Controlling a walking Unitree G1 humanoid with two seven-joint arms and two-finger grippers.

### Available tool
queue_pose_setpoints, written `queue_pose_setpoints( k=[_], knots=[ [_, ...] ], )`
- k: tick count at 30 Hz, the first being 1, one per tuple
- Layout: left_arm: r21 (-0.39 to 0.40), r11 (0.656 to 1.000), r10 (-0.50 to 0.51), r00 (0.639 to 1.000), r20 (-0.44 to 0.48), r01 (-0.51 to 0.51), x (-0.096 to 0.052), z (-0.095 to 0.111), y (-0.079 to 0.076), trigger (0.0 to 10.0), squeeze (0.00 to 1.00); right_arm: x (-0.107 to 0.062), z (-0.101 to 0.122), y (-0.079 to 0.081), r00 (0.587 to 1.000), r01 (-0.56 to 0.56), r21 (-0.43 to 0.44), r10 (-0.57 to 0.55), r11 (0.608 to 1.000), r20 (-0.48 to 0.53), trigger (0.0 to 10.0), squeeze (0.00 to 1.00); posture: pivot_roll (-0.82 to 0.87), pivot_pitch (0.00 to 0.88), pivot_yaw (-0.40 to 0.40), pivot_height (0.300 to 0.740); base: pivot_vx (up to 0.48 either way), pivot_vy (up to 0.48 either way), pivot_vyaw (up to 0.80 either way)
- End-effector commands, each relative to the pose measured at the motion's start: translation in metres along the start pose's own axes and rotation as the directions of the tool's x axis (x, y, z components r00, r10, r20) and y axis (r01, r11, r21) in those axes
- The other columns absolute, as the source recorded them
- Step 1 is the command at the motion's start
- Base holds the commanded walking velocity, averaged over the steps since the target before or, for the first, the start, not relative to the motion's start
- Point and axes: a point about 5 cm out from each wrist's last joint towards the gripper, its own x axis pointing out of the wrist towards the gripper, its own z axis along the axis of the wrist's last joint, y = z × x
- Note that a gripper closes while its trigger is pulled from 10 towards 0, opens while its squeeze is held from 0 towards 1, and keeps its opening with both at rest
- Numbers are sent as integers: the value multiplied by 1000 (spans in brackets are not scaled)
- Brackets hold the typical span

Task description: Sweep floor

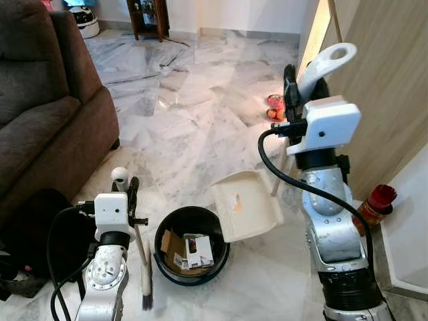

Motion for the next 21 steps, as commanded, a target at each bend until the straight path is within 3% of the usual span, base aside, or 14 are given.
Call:
queue_pose_setpoints(
  k=[1, 5, 9, 14, 21],
  knots=[
    [11, 1000, -6, 999, 33, 5, 0, 7, 1, 10000, 0, 5, 9, -5, 998, 22, -17, -21, 1000, 62, 10000, 0, 134, 109, 36, 740, 0, 0, 0],
    [13, 1000, -8, 999, 36, 8, 1, 7, 1, 10000, 0, 12, 25, -10, 989, 63, -9, -61, 998, 135, 10000, 0, 135, 104, 38, 740, 0, 0, 0],
    [12, 1000, -9, 999, 37, 9, 1, 8, 1, 10000, 0, 13, 26, -13, 986, 73, -27, -68, 997, 149, 10000, 0, 133, 102, 38, 740, 0, 0, 0],
    [10, 1000, -9, 999, 37, 8, 1, 8, 0, 10000, 0, 8, 17, -15, 989, 56, -135, -37, 989, 140, 10000, 0, 132, 107, 34, 740, 0, 0, 0],
    [10, 1000, -8, 999, 34, 8, -1, 7, 1, 10000, 0, -1, -5, -16, 998, 34, -174, -24, 984, 60, 10000, 0, 135, 112, 33, 740, 0, 0, 0]
  ],
)
